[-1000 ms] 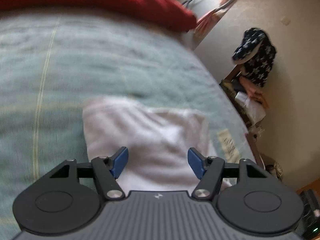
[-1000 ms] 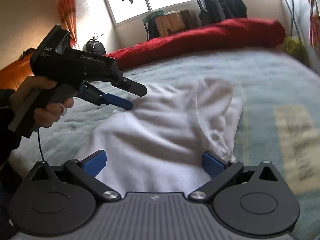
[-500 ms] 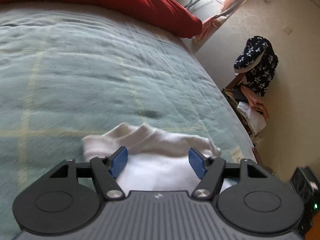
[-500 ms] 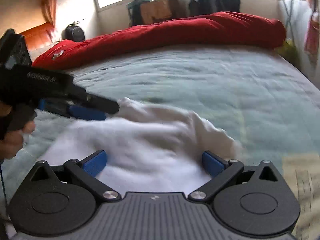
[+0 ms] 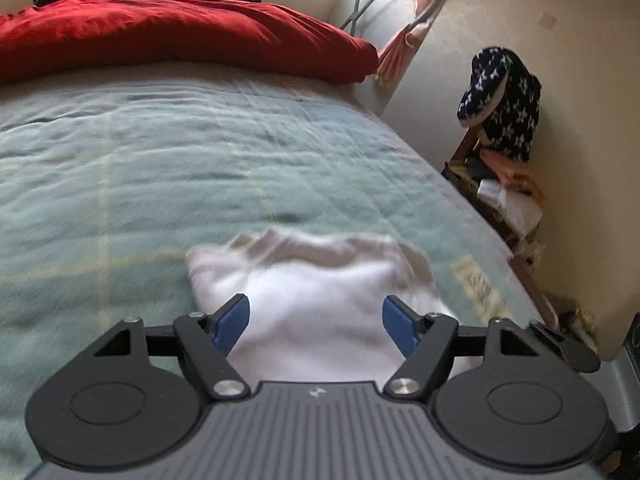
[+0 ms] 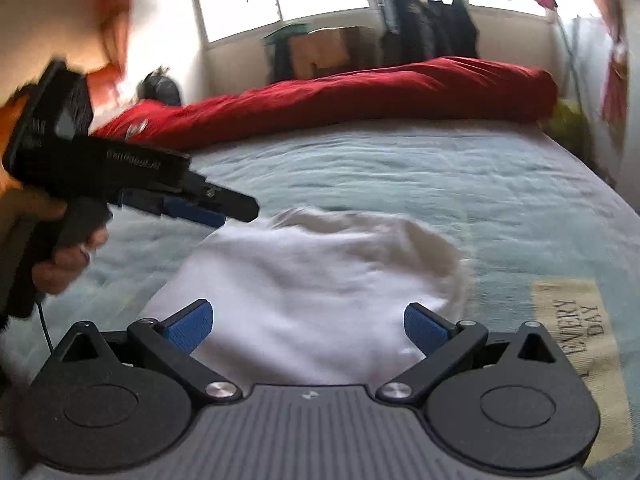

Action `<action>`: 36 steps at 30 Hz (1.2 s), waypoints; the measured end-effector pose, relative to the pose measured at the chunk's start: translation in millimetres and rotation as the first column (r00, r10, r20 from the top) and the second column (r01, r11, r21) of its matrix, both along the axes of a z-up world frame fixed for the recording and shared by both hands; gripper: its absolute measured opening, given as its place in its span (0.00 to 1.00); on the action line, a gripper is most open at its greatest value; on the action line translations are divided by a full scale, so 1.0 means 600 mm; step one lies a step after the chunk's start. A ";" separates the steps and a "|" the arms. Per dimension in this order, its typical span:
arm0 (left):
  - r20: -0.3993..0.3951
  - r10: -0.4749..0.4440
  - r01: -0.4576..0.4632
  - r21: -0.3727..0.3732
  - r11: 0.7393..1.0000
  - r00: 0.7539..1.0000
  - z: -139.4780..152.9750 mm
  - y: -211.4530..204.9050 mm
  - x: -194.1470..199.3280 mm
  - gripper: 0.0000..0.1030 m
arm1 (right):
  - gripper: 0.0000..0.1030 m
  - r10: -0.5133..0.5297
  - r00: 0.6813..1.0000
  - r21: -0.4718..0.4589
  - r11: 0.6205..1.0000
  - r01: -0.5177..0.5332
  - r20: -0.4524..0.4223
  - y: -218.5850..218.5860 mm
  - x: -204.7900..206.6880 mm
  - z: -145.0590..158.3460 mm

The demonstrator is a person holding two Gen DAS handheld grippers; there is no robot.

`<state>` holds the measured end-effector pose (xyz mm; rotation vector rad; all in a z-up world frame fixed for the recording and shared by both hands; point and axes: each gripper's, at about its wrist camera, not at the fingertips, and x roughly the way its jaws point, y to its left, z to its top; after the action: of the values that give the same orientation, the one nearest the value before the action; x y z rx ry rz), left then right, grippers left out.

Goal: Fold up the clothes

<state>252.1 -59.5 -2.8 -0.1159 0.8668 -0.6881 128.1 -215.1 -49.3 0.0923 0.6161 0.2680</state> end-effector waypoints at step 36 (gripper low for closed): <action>-0.037 0.025 -0.025 0.017 1.000 0.999 -0.032 -0.044 -0.016 0.72 | 1.00 -0.082 0.996 -0.078 0.994 0.079 -0.043 -0.001 -0.016 -0.029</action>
<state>242.7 -86.1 -21.8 -0.1251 0.9047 -0.6569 118.2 -215.5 -66.6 0.0494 0.6665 0.1643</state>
